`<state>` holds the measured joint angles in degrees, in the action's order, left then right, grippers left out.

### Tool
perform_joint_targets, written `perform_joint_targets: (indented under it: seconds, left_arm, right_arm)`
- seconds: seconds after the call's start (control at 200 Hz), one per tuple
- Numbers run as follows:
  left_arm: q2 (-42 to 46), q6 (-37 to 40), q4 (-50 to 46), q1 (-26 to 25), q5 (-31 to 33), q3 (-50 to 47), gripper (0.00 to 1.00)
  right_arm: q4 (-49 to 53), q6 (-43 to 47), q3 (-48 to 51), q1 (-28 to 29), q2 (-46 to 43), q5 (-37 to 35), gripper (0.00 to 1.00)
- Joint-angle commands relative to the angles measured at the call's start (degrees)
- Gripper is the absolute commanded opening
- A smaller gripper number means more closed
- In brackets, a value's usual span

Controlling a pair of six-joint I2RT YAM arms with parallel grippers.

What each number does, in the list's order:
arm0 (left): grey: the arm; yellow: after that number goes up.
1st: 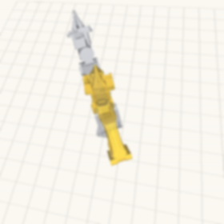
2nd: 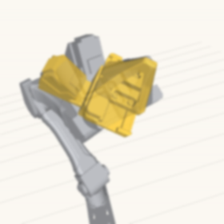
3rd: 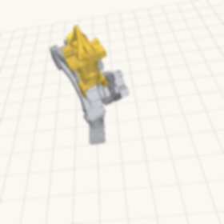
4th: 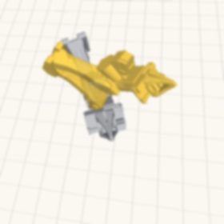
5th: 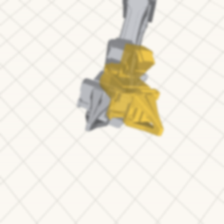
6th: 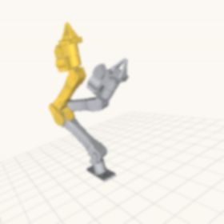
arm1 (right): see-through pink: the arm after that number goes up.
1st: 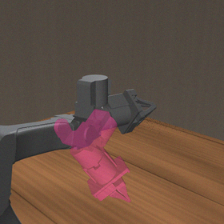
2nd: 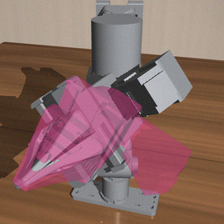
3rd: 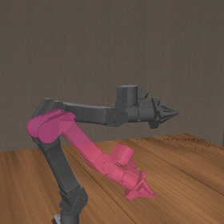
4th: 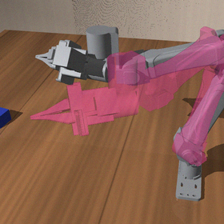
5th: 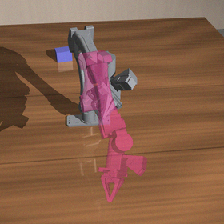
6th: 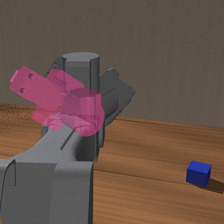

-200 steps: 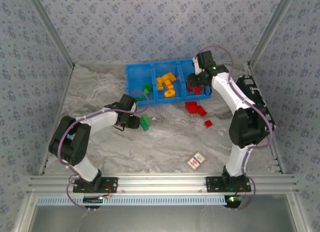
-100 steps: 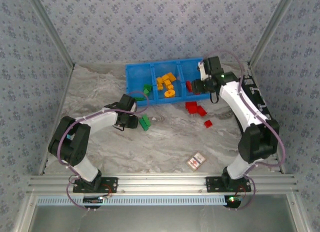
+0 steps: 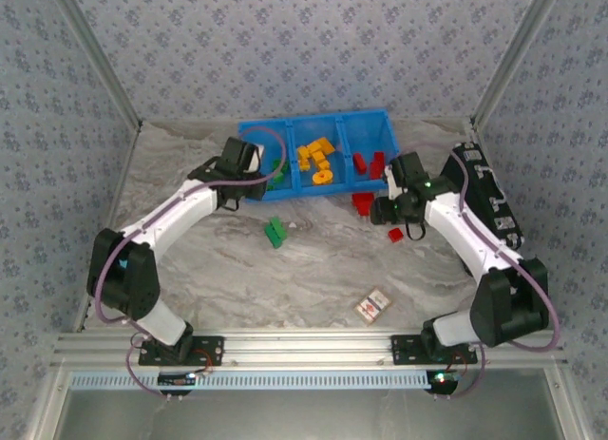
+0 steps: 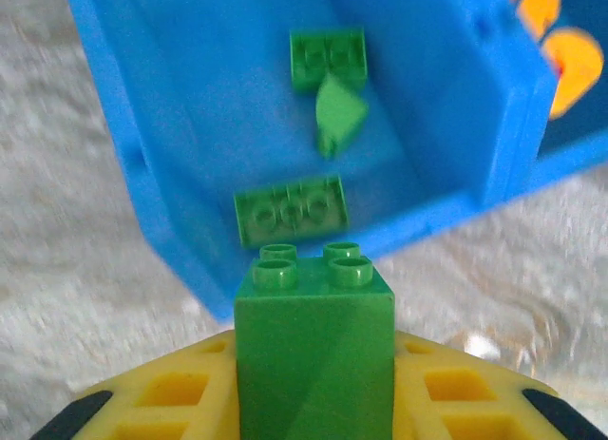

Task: Sort the legos into containers by color
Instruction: Pick up the lego from the center of the table, then place the lego in the container.

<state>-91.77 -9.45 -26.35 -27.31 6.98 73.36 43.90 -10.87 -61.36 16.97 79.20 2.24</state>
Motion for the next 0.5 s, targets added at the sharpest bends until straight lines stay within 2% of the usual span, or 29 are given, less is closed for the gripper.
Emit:
perform_joint_targets:
  seconds: [0.0,0.18,0.33,0.495]
  left_arm:
    - [-5.14,2.41,3.19,1.21,2.34,4.59,0.32]
    - [-13.74,3.25,7.71,2.67,1.01,9.69,0.32]
    - [-19.02,3.25,7.79,3.83,0.99,13.09,0.32]
    - [-22.08,4.50,7.08,4.10,1.87,15.35,0.38]
  right_arm:
    - [-1.60,-4.24,4.62,0.62,-1.65,1.99,0.62]
    - [-4.56,-6.53,9.30,1.09,-2.65,-0.14,0.63]
    - [-4.96,-6.35,10.48,1.09,-2.20,-1.07,0.66]
    - [-5.58,-6.26,11.54,0.11,-1.25,-2.04,0.68]
